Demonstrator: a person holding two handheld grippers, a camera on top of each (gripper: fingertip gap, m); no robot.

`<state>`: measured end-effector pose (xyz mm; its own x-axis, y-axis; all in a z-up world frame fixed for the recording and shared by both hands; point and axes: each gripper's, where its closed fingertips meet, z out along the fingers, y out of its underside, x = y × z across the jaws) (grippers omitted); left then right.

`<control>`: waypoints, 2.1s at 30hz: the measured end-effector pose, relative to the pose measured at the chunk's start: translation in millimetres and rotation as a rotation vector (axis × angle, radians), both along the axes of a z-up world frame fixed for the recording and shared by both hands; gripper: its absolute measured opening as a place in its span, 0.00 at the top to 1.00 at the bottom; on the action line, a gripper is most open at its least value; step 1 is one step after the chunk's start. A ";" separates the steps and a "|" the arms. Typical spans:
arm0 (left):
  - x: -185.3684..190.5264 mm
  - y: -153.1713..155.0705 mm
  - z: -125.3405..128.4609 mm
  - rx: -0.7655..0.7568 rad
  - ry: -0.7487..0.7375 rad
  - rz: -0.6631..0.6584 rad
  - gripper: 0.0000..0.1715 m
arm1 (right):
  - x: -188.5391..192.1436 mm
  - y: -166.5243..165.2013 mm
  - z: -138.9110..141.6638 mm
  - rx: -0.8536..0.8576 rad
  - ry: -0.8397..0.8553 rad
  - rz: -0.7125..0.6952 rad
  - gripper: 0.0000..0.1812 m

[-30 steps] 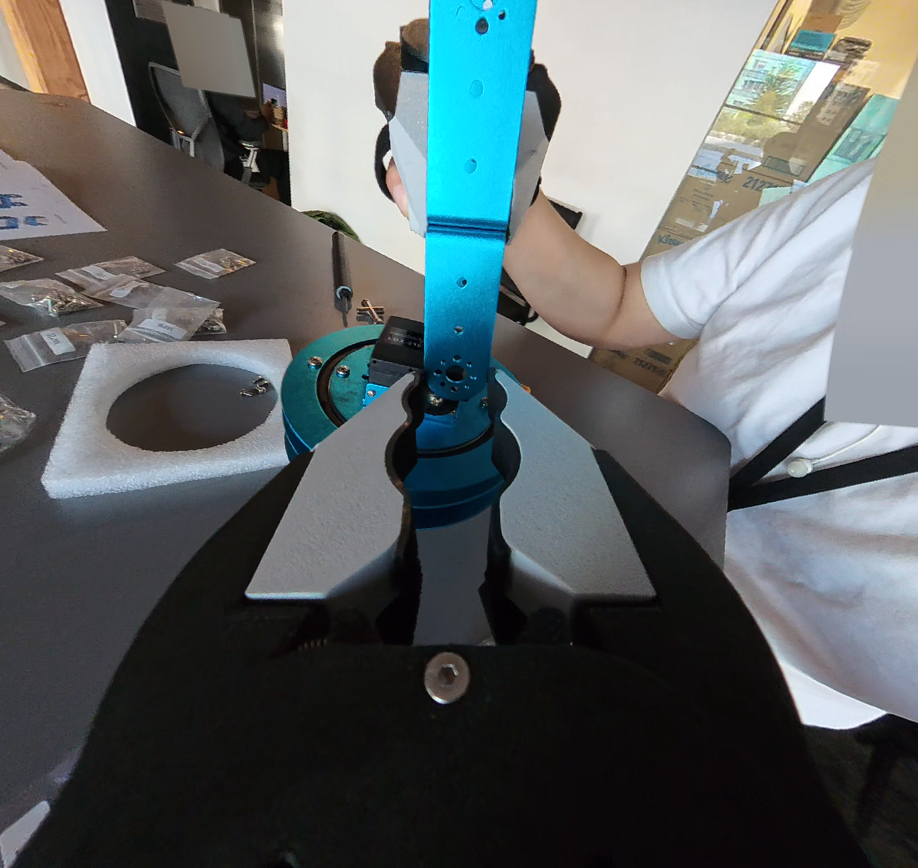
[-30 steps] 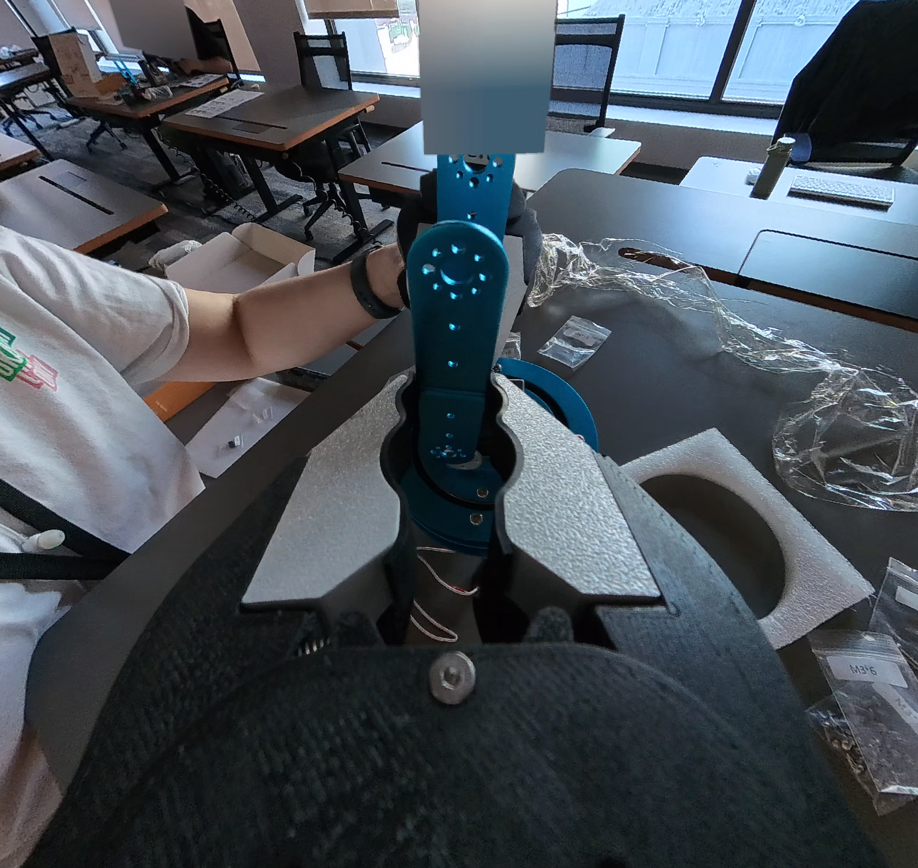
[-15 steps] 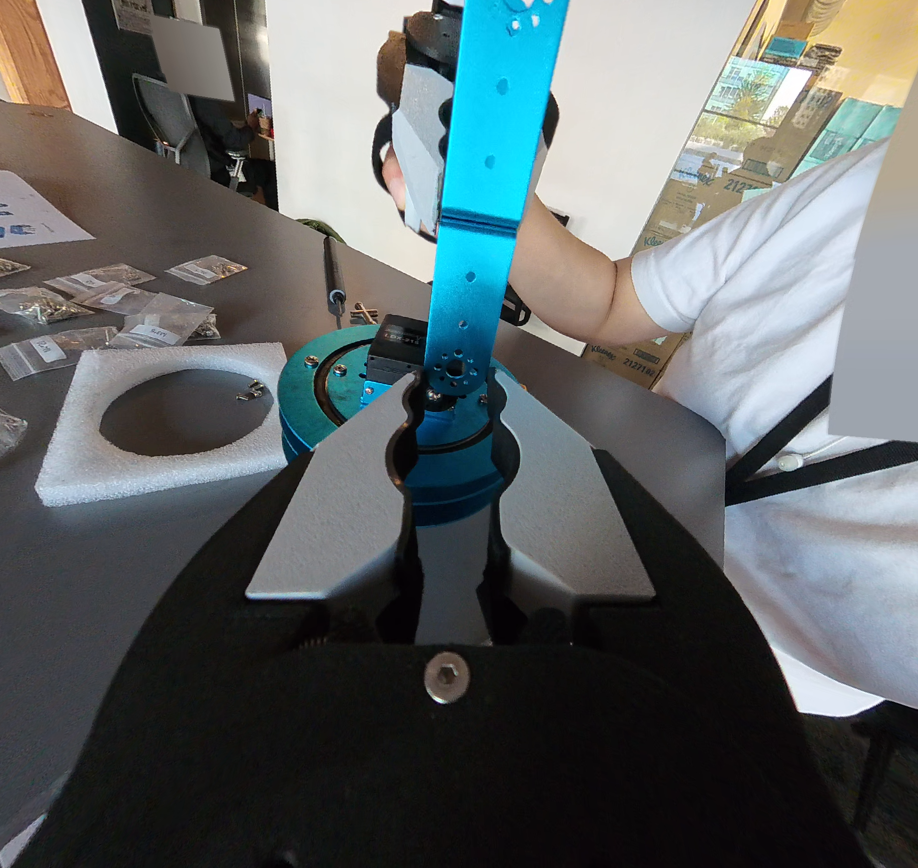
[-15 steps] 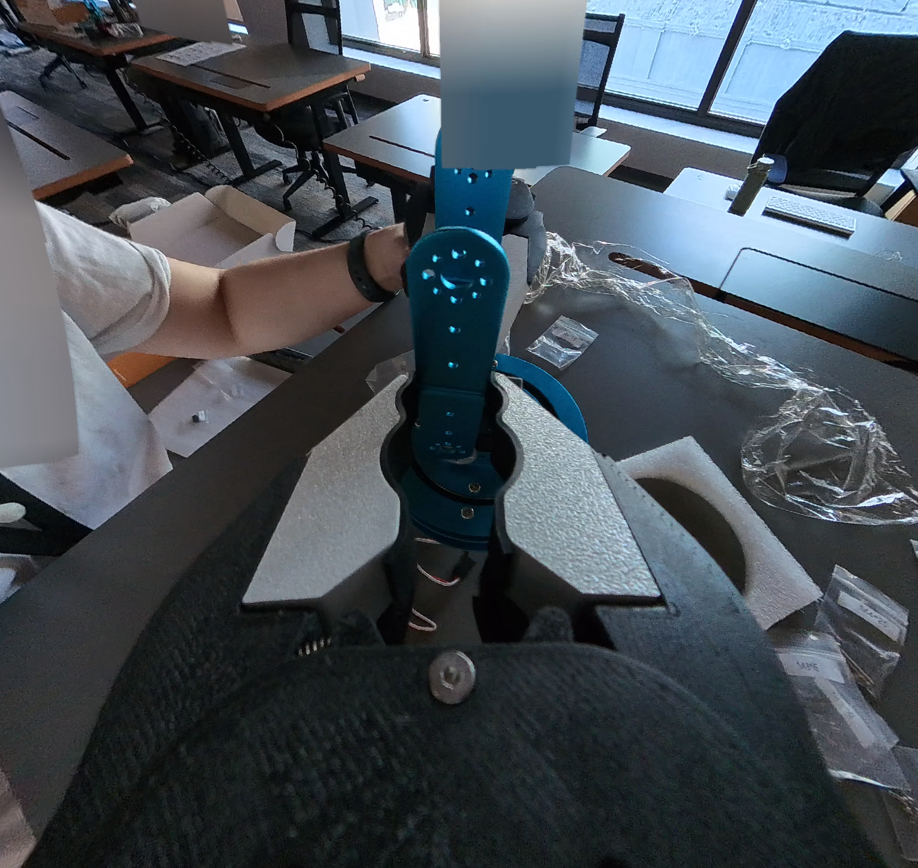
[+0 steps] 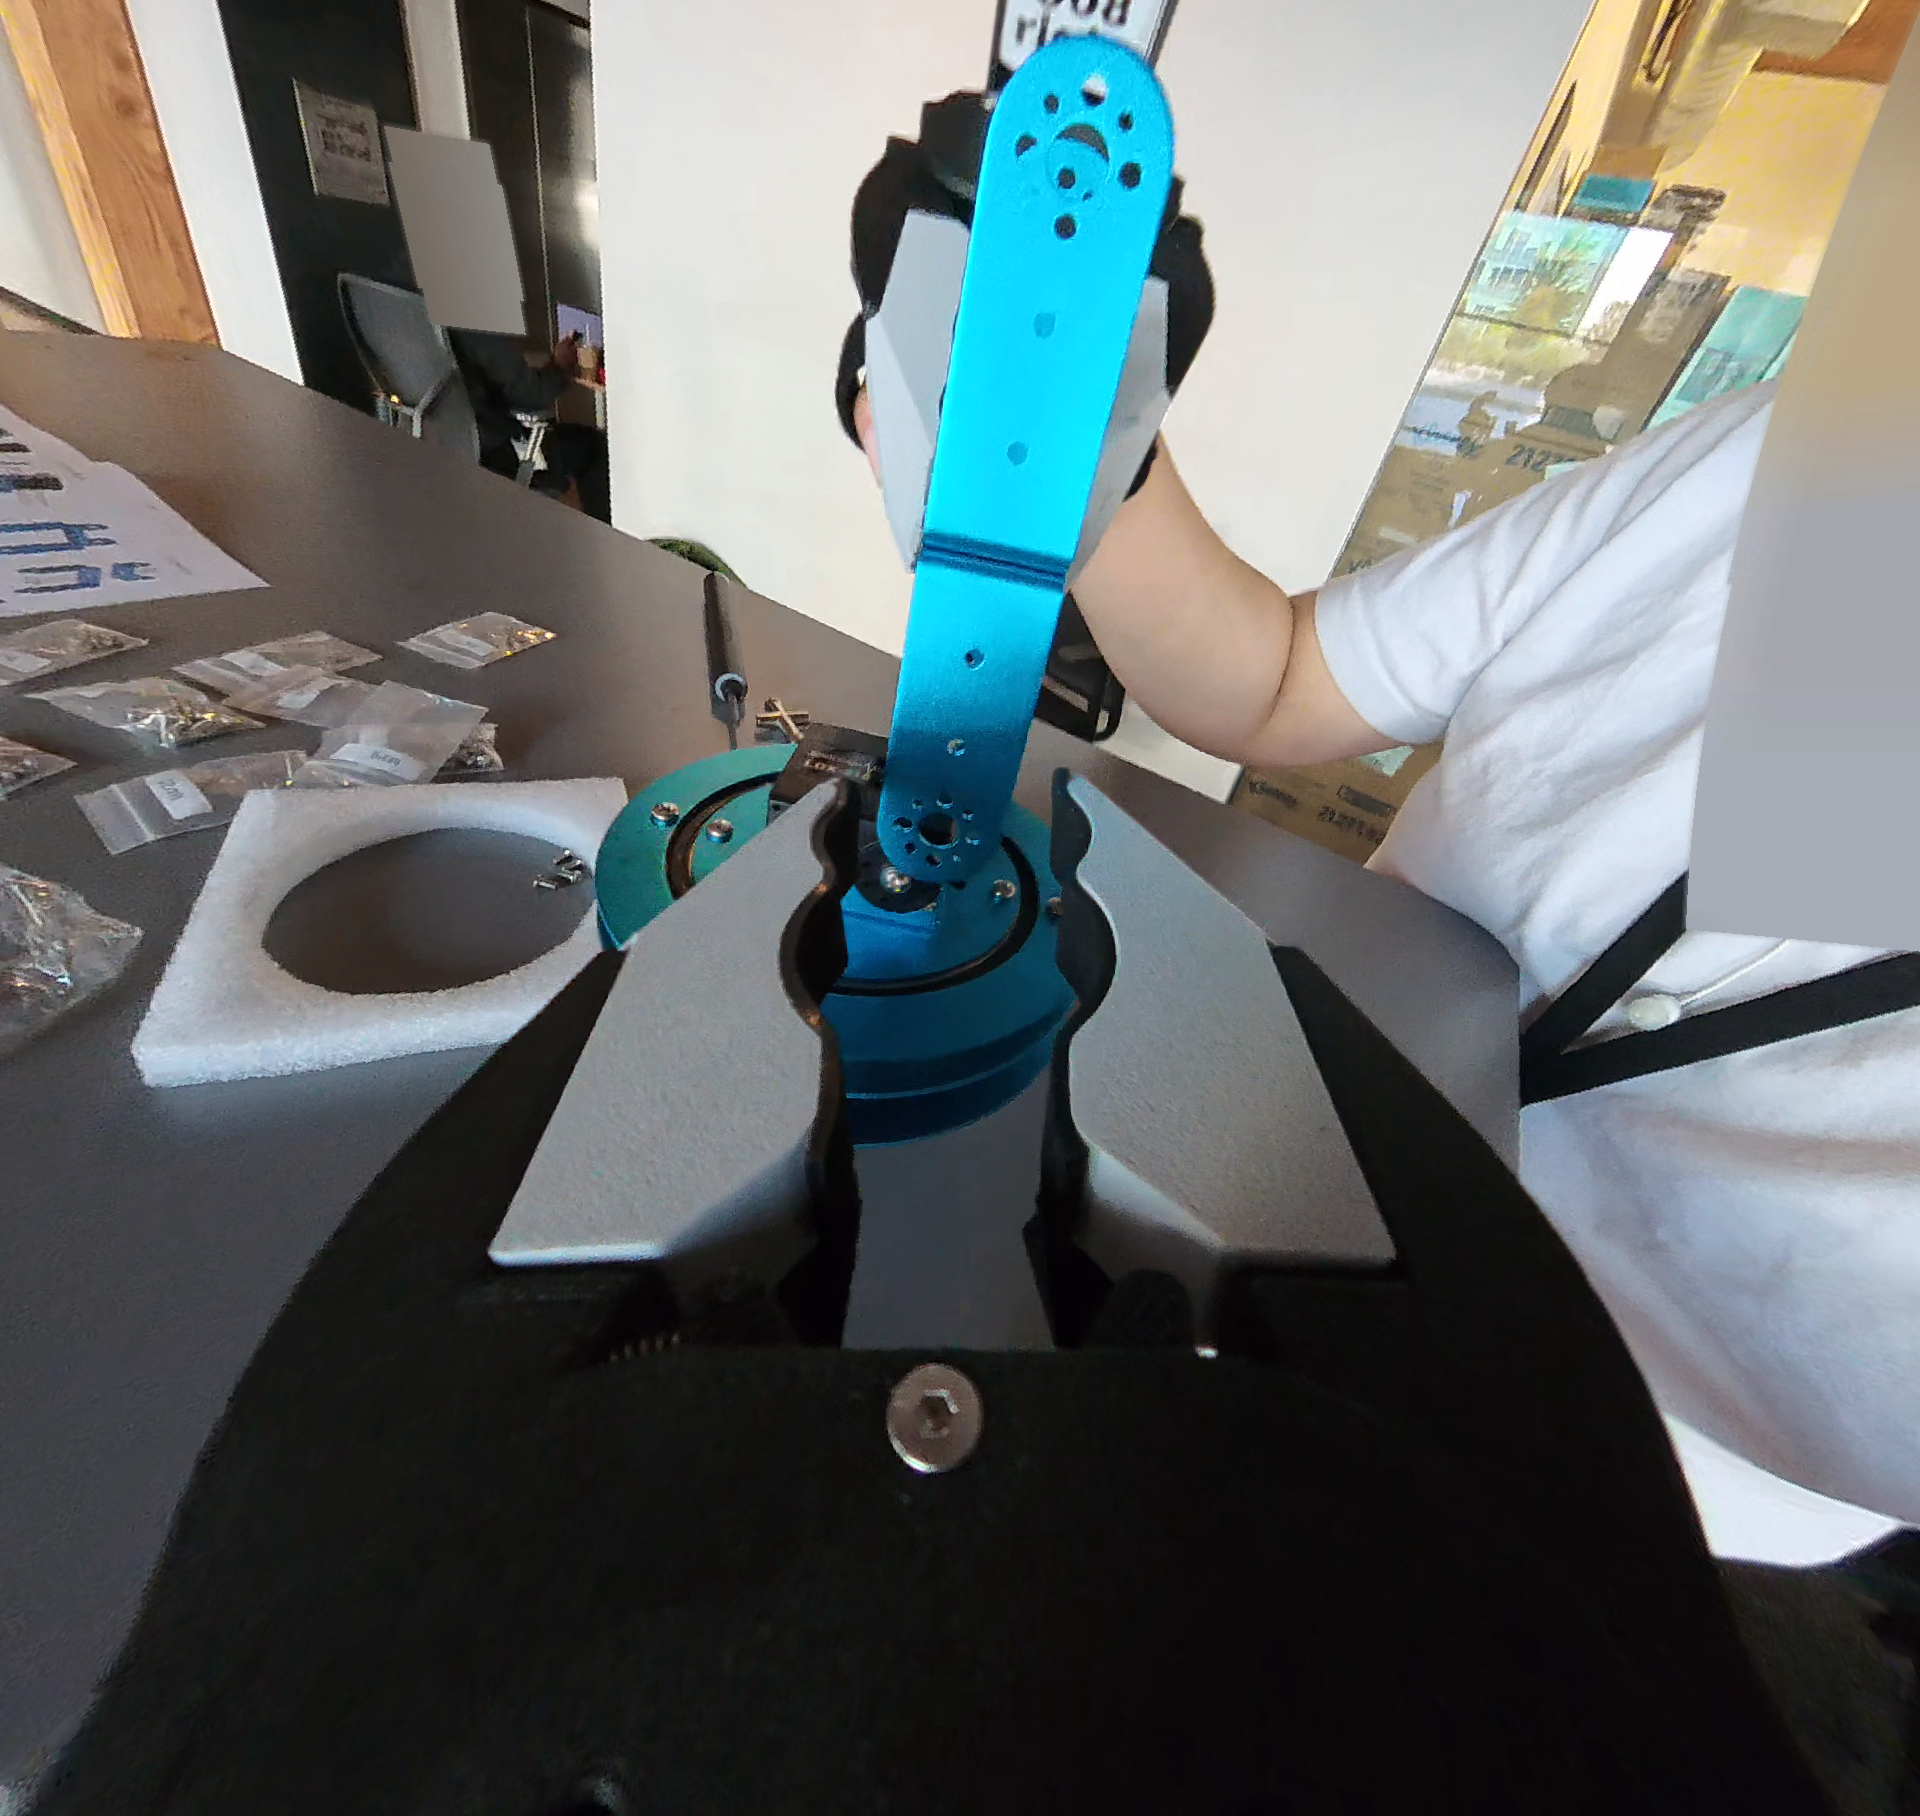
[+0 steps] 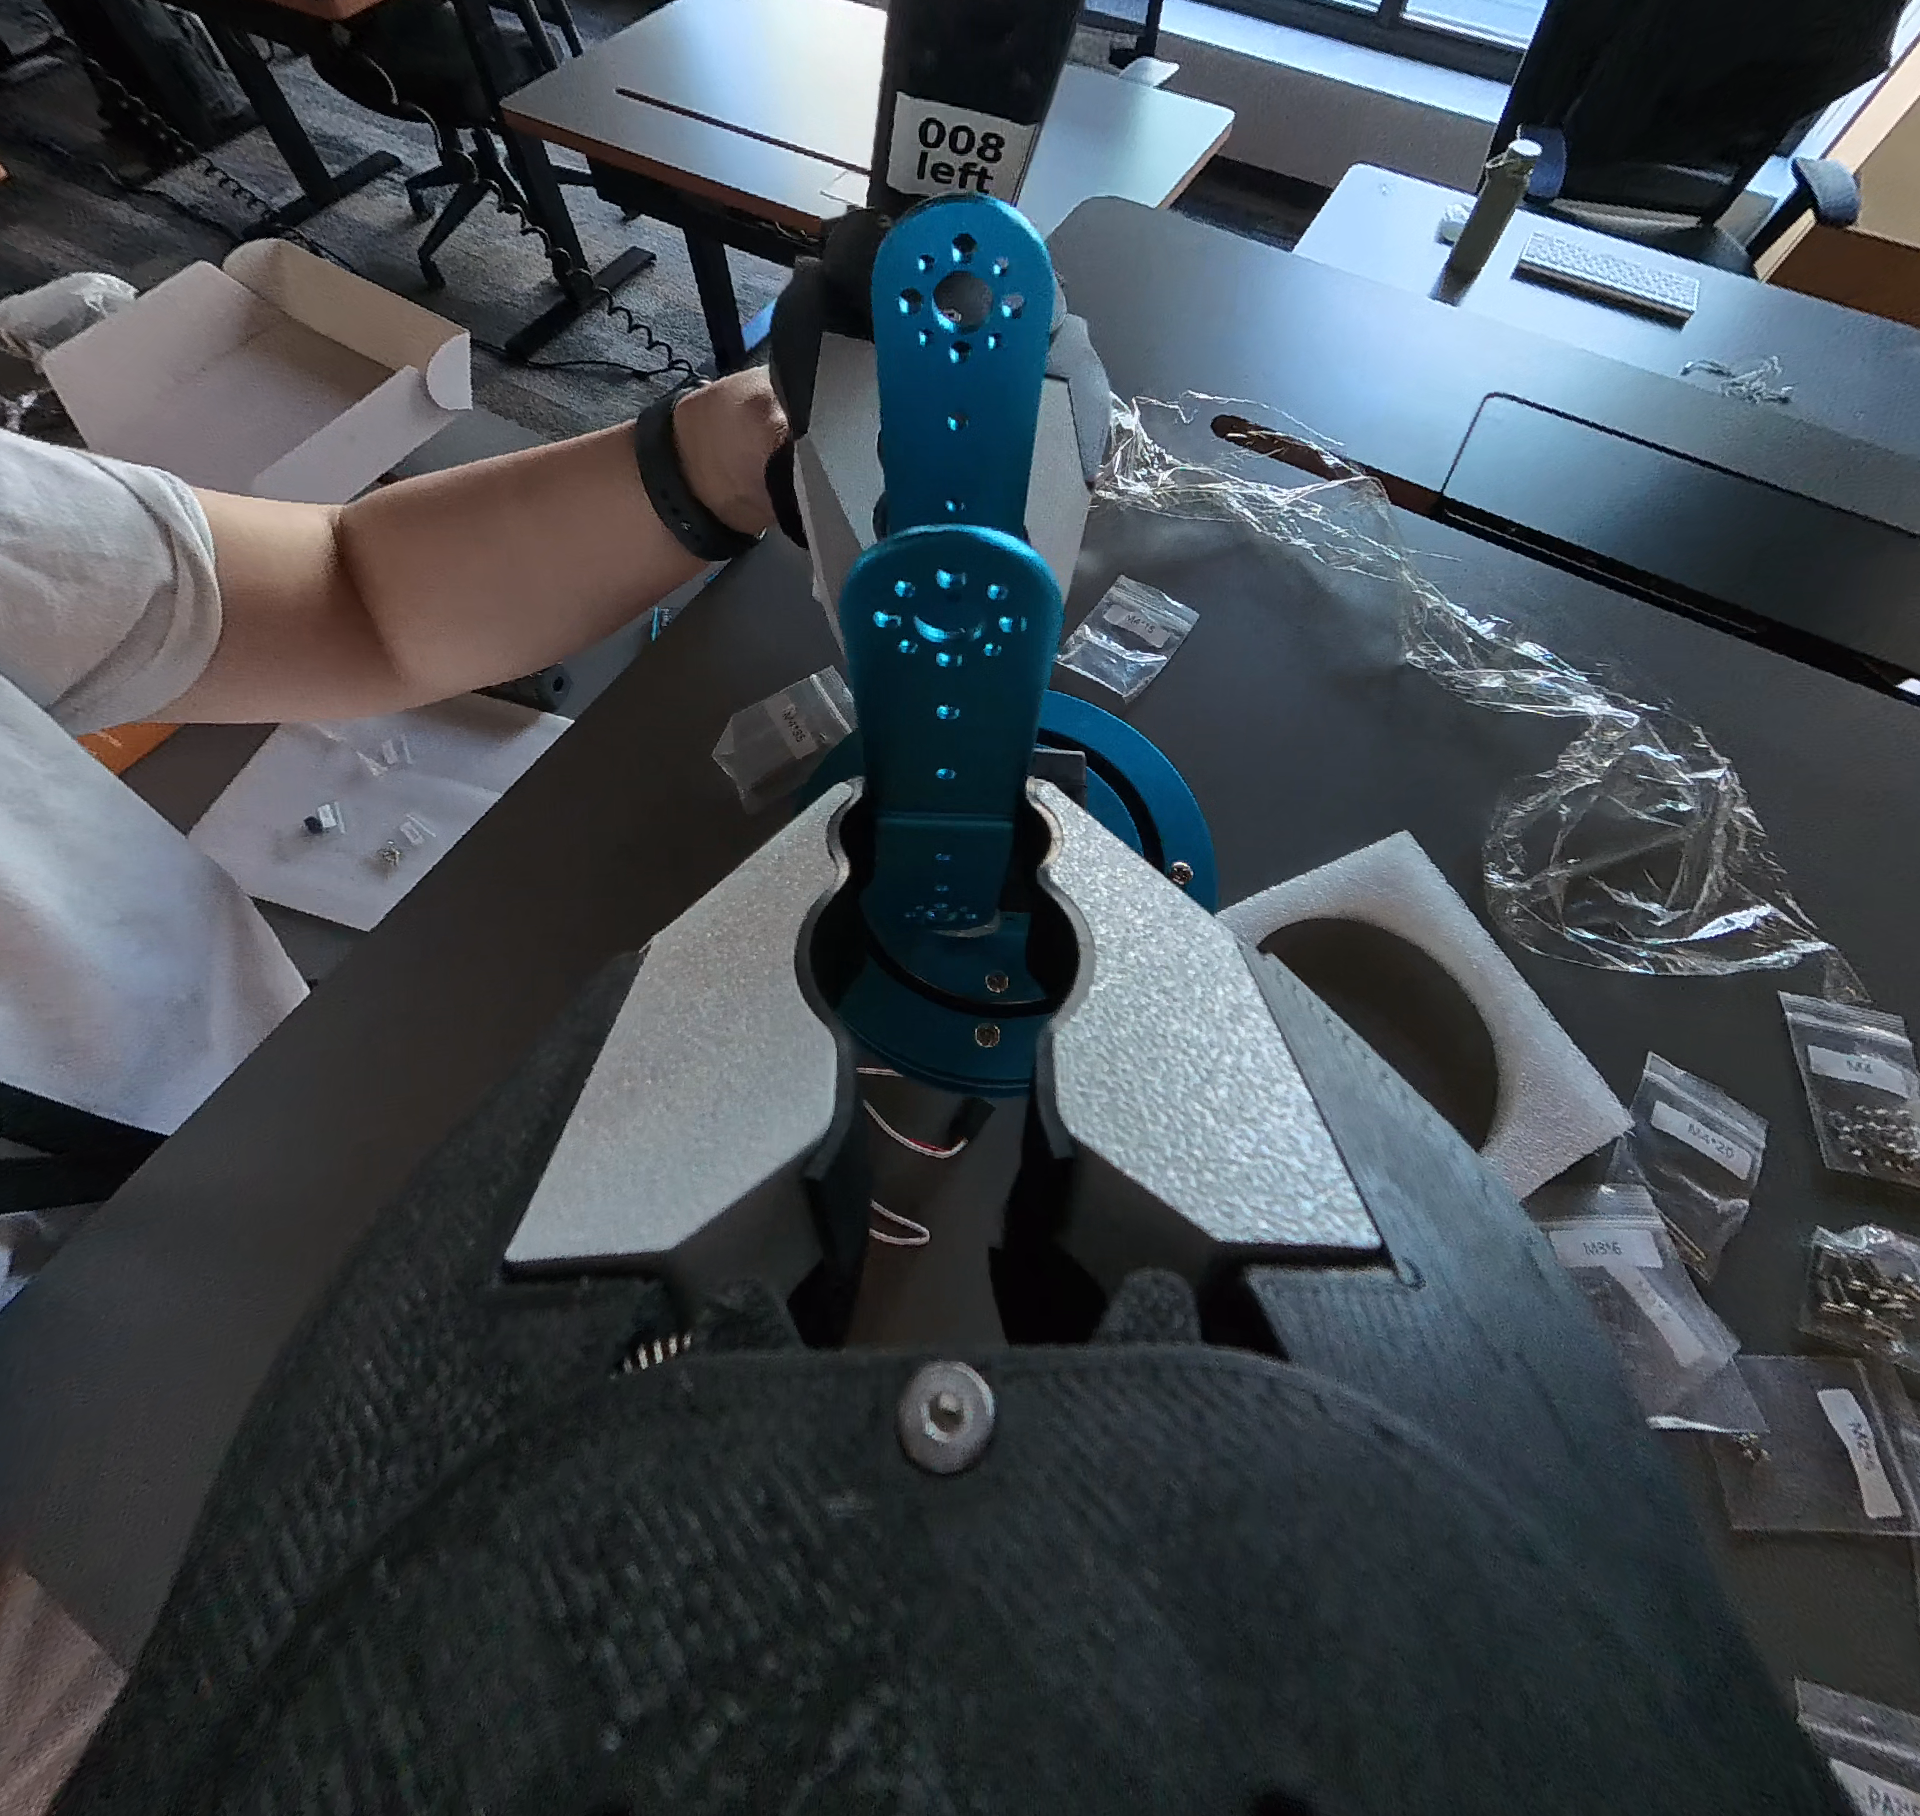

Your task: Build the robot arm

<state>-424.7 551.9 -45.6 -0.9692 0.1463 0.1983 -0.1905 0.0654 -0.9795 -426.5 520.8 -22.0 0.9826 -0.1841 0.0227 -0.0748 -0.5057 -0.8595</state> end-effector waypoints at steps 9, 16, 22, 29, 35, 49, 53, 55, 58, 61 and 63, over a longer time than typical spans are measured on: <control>0.0 -9.2 1.4 0.065 -0.080 -0.072 0.85 | 0.9 3.1 0.6 -0.010 -0.029 -0.028 0.86; 6.5 -4.5 2.9 0.060 -0.086 -0.106 0.86 | 6.9 6.8 0.9 0.007 0.006 -0.061 0.86; 11.9 -0.3 2.3 0.011 -0.102 -0.090 0.85 | 11.4 9.3 -2.4 -0.029 -0.018 -0.077 0.85; 15.6 2.4 2.5 -0.012 -0.066 -0.093 0.86 | 15.7 11.5 -2.5 -0.006 -0.021 -0.089 0.85; 17.9 3.4 2.9 -0.029 -0.027 -0.092 0.86 | 18.1 6.5 1.4 0.200 -0.028 -0.196 0.79; 16.3 8.5 1.8 0.006 -0.050 -0.158 0.85 | 19.4 18.1 -12.9 0.277 -0.038 -0.306 0.86; 16.7 10.9 10.2 0.059 -0.013 -0.195 0.78 | 19.4 18.3 -12.7 0.278 -0.042 -0.308 0.86; 22.1 13.0 -3.1 0.179 -0.071 -0.203 0.80 | 19.0 17.9 -13.3 0.278 -0.040 -0.315 0.86; 15.2 15.8 -10.2 0.230 -0.105 -0.303 0.81 | 18.4 17.9 -13.1 0.277 -0.049 -0.337 0.86; 14.6 15.2 -10.1 0.239 -0.173 -0.377 0.86 | 16.8 18.0 -13.6 0.240 -0.087 -0.359 0.86; 12.6 14.7 -6.7 0.218 -0.173 -0.427 0.85 | 14.8 18.4 -14.2 0.211 -0.116 -0.387 0.87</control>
<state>-412.2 566.6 -52.4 -0.8533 0.5097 0.1102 0.0618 0.3087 -0.9491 -411.7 539.1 -36.2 0.8338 -0.5497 0.0509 -0.1212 -0.2721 -0.9546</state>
